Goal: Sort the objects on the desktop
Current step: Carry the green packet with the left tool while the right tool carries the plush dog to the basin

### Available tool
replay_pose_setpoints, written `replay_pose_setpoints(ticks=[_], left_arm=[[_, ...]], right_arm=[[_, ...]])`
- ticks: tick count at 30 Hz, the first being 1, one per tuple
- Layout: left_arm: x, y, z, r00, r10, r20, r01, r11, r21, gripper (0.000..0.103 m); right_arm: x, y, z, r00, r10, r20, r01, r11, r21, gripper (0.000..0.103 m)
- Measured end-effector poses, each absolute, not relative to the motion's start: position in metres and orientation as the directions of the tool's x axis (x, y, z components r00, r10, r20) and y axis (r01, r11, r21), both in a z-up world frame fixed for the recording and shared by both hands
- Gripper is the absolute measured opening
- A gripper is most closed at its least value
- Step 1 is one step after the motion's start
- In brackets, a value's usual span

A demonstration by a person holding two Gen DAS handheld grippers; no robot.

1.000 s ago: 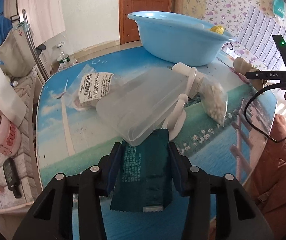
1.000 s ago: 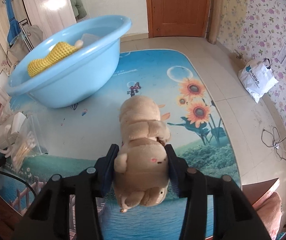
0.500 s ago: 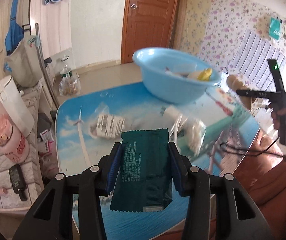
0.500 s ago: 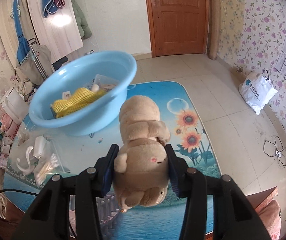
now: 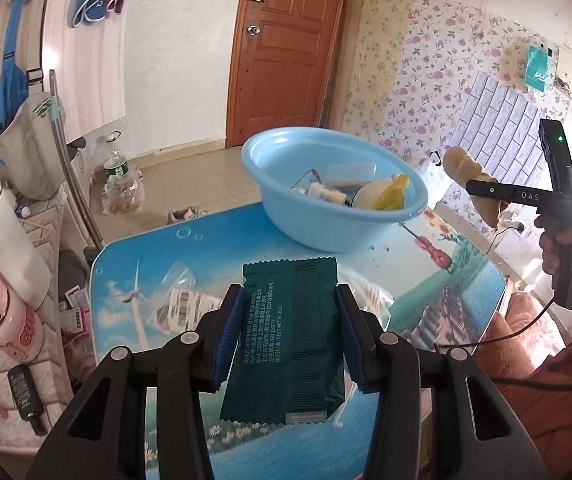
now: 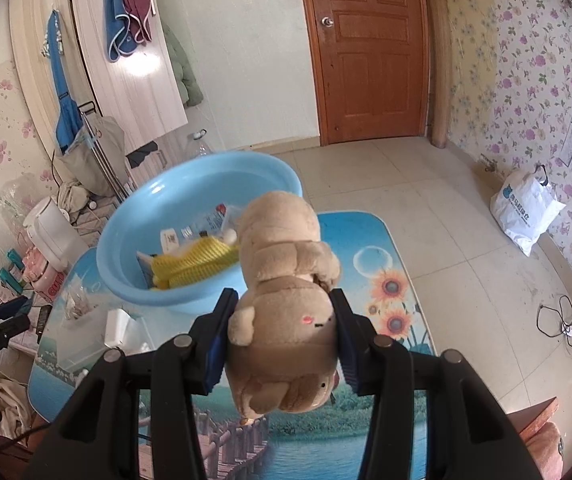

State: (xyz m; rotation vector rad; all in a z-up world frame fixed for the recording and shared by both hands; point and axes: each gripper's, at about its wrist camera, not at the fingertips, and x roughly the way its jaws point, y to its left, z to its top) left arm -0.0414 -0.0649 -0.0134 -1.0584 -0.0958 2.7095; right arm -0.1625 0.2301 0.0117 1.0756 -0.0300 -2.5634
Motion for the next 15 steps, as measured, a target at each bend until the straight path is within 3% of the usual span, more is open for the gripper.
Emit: replay_pose_setpoints(ticks=[15], left_arm=[[-0.106, -0.037, 0.006, -0.719, 0.304, -0.625, -0.291, -0.948, -0.127, 0.044]], right_arm=[[-0.192, 0.189, 0.018, -0.611, -0.439, -0.659, 0.435, -0.882, 0.183, 0.045]])
